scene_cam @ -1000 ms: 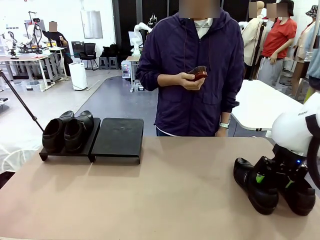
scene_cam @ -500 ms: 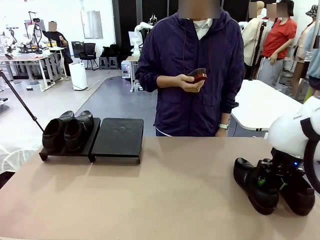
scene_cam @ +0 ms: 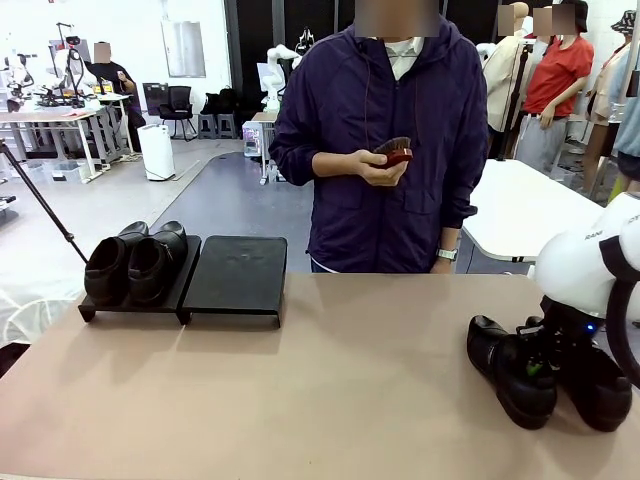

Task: Organize the shoes by placing them on the stand.
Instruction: Pick up one Shoe and place it in the middle of the table.

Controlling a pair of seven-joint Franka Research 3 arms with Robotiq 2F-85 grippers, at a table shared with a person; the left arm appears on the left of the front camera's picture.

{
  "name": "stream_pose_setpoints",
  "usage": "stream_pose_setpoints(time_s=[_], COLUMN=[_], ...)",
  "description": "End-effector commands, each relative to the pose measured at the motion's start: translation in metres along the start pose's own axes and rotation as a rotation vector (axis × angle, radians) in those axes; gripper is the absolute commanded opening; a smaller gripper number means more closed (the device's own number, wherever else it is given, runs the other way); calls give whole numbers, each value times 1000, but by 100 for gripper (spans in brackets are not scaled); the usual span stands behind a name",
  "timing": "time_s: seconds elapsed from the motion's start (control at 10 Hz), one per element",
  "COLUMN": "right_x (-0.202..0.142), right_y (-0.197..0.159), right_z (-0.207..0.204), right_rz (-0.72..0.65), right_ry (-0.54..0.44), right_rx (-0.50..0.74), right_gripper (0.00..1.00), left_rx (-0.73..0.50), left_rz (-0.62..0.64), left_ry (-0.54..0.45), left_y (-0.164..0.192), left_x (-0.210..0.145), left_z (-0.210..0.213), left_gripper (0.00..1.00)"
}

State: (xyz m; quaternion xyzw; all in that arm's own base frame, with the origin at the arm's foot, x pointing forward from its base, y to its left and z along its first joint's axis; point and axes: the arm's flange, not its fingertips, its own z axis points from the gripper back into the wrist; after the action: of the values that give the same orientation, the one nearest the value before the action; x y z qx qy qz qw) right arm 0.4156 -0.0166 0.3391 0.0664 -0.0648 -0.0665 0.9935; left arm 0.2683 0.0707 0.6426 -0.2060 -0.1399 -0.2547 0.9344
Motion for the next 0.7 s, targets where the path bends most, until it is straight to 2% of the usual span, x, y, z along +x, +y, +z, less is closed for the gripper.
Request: stream_pose_setpoints(time_s=[0.0, 0.3, 0.6], right_x=[-11, -16, -28], right_y=[7, 13, 28], right_z=[-1, 20, 89], right_rz=[19, 26, 16], right_ry=[-13, -38, -103], right_rx=[-6, 9, 29], right_gripper=[0, 0, 0], left_rx=[1, 1, 1], left_rz=[-3, -3, -3], left_ry=[9, 9, 9], left_y=[-1, -1, -1], left_x=[-2, -2, -2], left_z=[1, 1, 1], left_gripper=[100, 100, 100])
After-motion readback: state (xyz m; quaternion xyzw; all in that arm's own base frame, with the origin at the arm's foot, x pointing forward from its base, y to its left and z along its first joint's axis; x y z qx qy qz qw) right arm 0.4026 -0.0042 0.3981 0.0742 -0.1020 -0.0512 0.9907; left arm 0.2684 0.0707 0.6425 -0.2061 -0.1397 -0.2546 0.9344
